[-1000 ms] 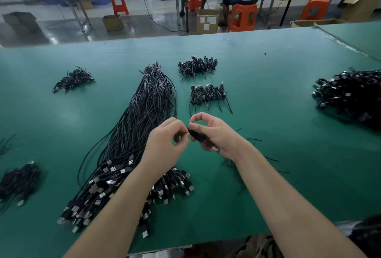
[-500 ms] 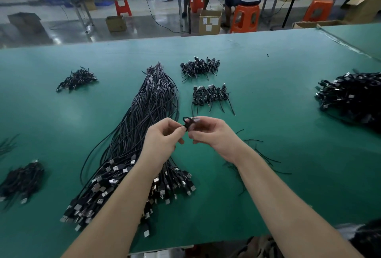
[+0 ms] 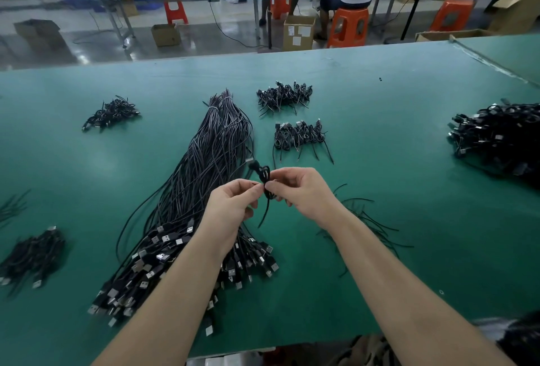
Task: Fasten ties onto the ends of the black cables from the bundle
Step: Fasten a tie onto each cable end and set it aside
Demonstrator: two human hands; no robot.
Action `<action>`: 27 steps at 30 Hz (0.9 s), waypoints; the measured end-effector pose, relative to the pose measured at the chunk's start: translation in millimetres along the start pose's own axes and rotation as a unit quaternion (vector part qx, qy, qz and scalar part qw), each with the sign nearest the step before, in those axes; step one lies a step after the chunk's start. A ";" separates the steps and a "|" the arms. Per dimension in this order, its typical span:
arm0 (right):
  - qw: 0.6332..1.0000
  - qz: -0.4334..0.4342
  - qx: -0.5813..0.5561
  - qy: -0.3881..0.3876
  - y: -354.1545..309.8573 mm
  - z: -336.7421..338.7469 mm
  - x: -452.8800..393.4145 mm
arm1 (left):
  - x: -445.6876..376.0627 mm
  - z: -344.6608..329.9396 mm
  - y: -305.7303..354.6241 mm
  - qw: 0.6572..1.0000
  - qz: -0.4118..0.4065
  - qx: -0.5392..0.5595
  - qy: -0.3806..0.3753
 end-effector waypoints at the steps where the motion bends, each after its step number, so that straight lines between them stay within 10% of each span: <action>1: 1.000 -0.010 0.010 0.000 1.2 0.2 -0.1 | 0.5 1.3 6.6 0.996 -0.041 -0.079 0.013; 4: 0.999 -0.053 -0.011 -0.011 6.3 -3.9 -0.9 | 17.5 -13.3 41.0 0.870 -0.272 -0.408 0.049; 8: 0.970 -0.148 -0.186 -0.052 18.7 -11.6 3.0 | 39.5 -34.8 52.9 0.717 -0.425 -0.552 0.031; 10: 0.965 -0.151 -0.199 -0.080 18.9 -13.3 5.1 | 40.3 -32.4 51.3 0.733 -0.419 -0.535 0.035; 18: 0.990 -0.017 -0.120 -0.069 3.6 -9.7 4.5 | 4.6 7.8 12.7 0.985 -0.078 -0.133 0.074; 24: 1.000 0.016 -0.004 0.001 1.0 -6.4 1.5 | 6.5 -0.1 11.7 0.981 -0.058 -0.184 0.035; 27: 1.000 0.001 0.016 -0.022 2.8 -7.6 1.9 | 15.3 -8.5 30.7 0.915 -0.191 -0.355 0.025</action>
Point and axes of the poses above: each hand's wrist, its own x-axis away from the middle knuckle, its own z-axis out of the back of the hand, y = z × x, the point moved 7 cm from there along -x, towards the middle knuckle, and after that the axes turned 3 degrees about -y, right-handed, at the moved point
